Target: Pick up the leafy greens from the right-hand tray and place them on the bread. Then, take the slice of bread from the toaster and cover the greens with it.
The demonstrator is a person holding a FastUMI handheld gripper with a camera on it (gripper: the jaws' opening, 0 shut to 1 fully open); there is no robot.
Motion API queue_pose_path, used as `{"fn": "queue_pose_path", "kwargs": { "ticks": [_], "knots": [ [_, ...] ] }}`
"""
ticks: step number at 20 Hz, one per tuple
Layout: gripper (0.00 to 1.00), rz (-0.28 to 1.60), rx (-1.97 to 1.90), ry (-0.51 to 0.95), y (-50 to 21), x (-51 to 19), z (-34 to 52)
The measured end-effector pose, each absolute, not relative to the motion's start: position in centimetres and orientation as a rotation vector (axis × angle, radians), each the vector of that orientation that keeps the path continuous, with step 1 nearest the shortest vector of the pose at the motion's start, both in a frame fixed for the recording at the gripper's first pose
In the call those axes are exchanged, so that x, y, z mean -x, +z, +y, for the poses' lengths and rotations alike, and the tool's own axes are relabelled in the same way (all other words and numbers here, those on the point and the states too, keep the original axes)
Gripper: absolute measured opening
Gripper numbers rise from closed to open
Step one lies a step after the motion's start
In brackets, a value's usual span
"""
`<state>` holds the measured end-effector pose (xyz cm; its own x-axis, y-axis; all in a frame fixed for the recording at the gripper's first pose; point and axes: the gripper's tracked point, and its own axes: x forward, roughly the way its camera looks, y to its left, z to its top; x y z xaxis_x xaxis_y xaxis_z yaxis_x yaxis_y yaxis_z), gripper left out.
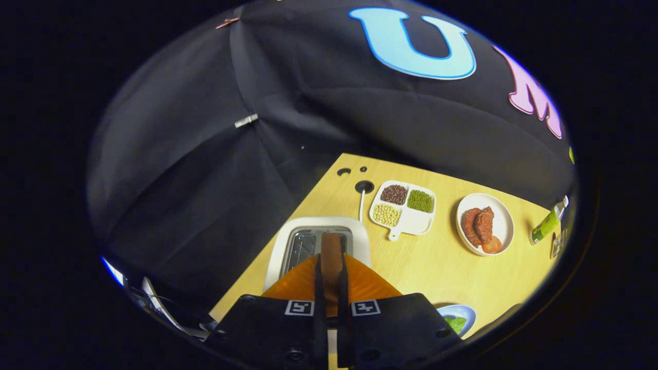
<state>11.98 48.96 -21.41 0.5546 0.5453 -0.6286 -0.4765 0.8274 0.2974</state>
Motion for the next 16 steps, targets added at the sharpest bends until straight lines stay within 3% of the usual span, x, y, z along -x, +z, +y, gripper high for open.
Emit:
{"fn": "queue_pose_path", "kwargs": {
  "ticks": [8,16],
  "knots": [
    [0.11,0.587,-0.249,0.483,-12.7,-12.2,37.8],
    [0.11,0.691,-0.335,0.225,-21.5,-5.8,25.7]
  ]
}}
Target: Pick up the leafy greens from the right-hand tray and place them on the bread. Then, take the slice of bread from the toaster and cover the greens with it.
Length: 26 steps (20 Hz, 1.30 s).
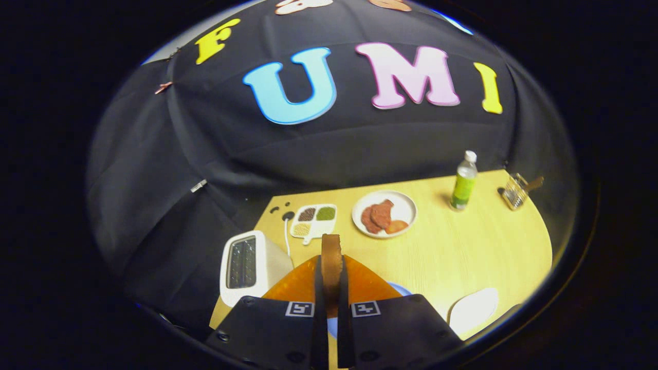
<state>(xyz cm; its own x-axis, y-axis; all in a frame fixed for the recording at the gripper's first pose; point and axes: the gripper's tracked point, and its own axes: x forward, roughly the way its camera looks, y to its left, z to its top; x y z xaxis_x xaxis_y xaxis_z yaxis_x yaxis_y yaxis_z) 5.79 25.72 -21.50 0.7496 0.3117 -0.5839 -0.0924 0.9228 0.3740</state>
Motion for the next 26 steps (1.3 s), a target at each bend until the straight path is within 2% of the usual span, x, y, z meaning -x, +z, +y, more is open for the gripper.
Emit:
{"fn": "queue_pose_path", "kwargs": {
  "ticks": [8,14,16,17,19,22,23,26],
  "knots": [
    [0.11,0.784,-0.626,0.139,-30.7,-3.5,25.7],
    [0.11,0.844,-0.589,0.040,-36.6,-2.9,22.2],
    [0.18,0.861,-0.497,0.008,-38.0,-2.3,19.6],
    [0.30,0.868,-0.457,-0.003,-38.2,-2.2,18.8],
    [0.45,0.885,-0.396,-0.021,-38.6,-2.2,17.5],
    [0.51,0.871,-0.319,-0.029,-38.0,-2.2,15.5],
    [0.60,0.851,-0.285,-0.020,-37.1,-2.4,14.8],
    [0.64,0.754,-0.157,0.038,-33.0,-3.0,13.1]
  ]
}}
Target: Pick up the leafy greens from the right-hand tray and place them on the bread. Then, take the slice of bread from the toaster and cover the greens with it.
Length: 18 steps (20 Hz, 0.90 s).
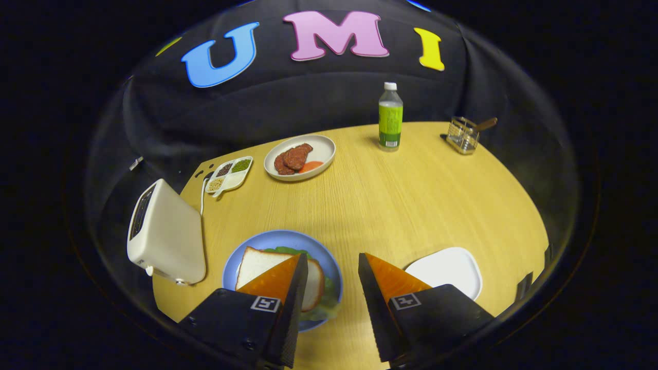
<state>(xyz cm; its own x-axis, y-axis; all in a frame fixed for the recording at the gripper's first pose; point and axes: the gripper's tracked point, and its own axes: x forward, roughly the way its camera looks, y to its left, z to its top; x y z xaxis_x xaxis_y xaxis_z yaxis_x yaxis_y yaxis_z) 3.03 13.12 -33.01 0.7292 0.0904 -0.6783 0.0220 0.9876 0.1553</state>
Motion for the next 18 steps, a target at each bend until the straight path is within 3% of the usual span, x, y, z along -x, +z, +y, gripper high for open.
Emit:
{"fn": "queue_pose_path", "kwargs": {
  "ticks": [6,8,18],
  "knots": [
    [0.83,0.521,-0.044,0.158,-21.9,-2.4,11.8],
    [0.94,0.456,-0.049,0.177,-18.2,-1.8,11.9],
    [0.98,0.317,-0.037,0.231,-9.3,0.8,8.9]
  ]
}}
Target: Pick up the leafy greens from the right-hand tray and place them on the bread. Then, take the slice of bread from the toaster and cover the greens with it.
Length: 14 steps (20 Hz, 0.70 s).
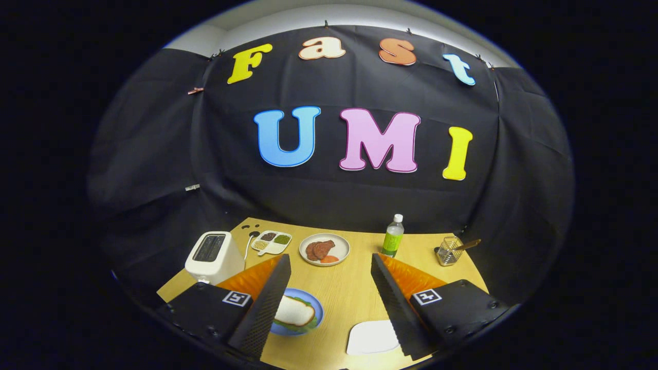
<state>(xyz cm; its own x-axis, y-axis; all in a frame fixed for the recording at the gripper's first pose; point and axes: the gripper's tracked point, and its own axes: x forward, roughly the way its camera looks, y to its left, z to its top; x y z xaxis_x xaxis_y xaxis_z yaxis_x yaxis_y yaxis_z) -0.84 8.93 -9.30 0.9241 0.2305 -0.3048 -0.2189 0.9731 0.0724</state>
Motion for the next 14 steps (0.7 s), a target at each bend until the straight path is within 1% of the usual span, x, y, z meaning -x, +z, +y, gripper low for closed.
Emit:
{"fn": "queue_pose_path", "kwargs": {
  "ticks": [8,14],
  "knots": [
    [0.98,0.256,-0.091,0.259,-7.2,2.4,7.3],
    [0.98,0.256,-0.092,0.268,-7.6,2.1,5.6]
  ]
}}
